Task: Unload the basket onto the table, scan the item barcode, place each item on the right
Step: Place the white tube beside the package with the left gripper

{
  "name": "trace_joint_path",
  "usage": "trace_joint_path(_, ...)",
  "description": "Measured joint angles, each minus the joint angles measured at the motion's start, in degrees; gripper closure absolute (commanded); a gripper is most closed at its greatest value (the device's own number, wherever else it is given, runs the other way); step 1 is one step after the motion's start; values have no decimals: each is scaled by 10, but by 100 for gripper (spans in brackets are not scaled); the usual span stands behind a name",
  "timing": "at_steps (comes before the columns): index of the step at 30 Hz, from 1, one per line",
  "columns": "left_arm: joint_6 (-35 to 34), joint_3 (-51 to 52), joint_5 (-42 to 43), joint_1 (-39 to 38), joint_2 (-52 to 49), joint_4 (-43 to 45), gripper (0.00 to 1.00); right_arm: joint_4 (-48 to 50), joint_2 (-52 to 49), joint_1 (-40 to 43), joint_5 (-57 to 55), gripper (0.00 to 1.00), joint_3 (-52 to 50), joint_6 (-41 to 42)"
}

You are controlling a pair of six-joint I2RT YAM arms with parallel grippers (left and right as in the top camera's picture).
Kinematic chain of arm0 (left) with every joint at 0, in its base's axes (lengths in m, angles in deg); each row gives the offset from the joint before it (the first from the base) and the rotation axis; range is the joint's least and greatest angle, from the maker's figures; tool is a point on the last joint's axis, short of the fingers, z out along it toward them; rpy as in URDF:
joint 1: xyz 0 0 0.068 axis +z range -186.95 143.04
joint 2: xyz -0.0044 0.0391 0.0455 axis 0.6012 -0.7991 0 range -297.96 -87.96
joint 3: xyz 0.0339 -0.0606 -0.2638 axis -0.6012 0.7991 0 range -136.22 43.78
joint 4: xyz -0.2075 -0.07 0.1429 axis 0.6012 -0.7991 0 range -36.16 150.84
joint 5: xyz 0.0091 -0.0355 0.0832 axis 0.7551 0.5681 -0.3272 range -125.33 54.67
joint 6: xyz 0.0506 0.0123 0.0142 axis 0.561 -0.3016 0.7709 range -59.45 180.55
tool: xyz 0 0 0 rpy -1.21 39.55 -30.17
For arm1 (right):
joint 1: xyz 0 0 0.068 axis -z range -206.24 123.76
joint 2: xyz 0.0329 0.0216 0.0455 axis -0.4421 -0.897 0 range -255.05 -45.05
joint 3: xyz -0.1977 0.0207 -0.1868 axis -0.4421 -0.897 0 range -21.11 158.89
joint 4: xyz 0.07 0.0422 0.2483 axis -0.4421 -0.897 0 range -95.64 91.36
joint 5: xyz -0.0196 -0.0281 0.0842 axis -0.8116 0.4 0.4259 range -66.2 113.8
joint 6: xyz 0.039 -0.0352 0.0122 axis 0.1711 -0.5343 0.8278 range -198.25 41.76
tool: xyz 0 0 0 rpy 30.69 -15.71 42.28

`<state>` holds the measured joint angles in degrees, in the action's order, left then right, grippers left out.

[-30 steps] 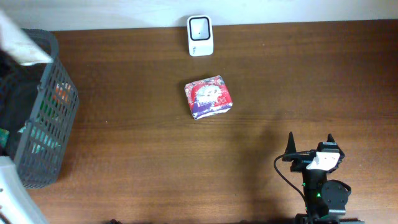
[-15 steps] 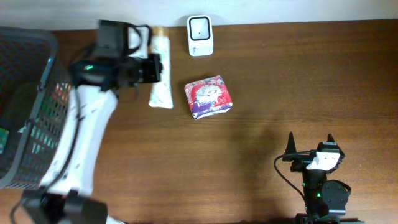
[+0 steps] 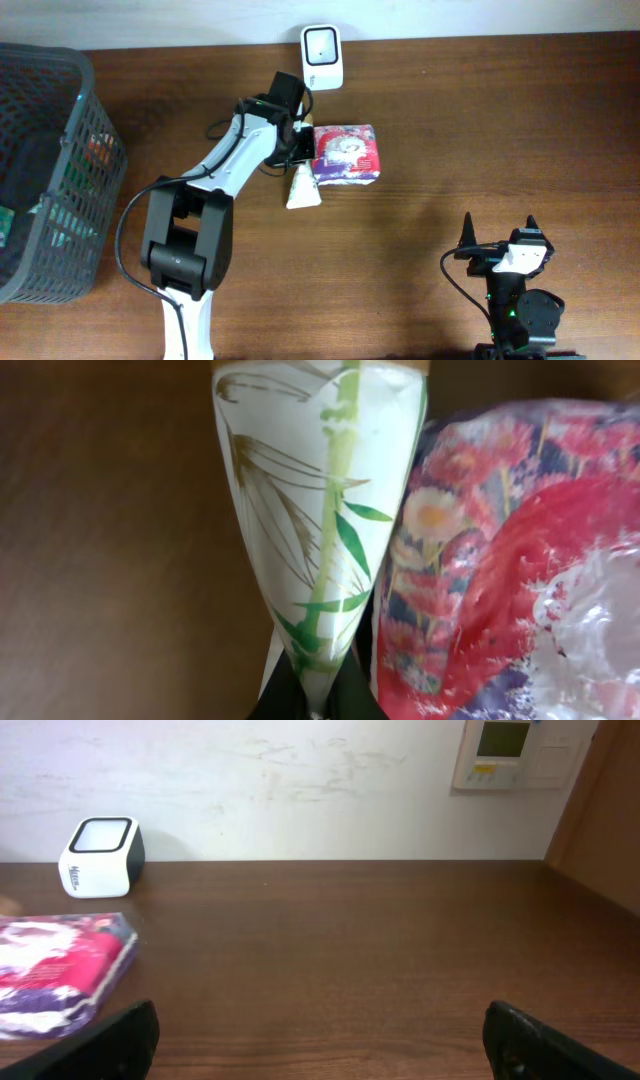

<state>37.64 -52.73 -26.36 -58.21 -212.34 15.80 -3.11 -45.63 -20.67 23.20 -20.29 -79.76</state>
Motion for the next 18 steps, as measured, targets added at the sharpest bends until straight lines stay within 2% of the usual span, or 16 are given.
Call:
trace_joint_path(2,35,-1,0,-8,-5,30,98,0,0,0,0,1,0,0)
trace_joint_path(6,57,-3,2,-8,-7,29,73,0,0,0,0,1,0,0)
trace_joint_path(7,59,-6,2,-8,-9,13,54,0,0,0,0,1,0,0)
trace_joint_path(10,63,-64,2,-9,-17,-84,39,0,0,0,0,1,0,0)
trace_joint_path(15,64,-283,2,-9,-19,-267,40,0,0,0,0,1,0,0)
trace_joint_path(16,64,-329,2,-9,-20,-295,1,0,0,0,0,1,0,0)
trace_joint_path(18,67,-465,2,-4,-20,-366,1,0,0,0,0,1,0,0)
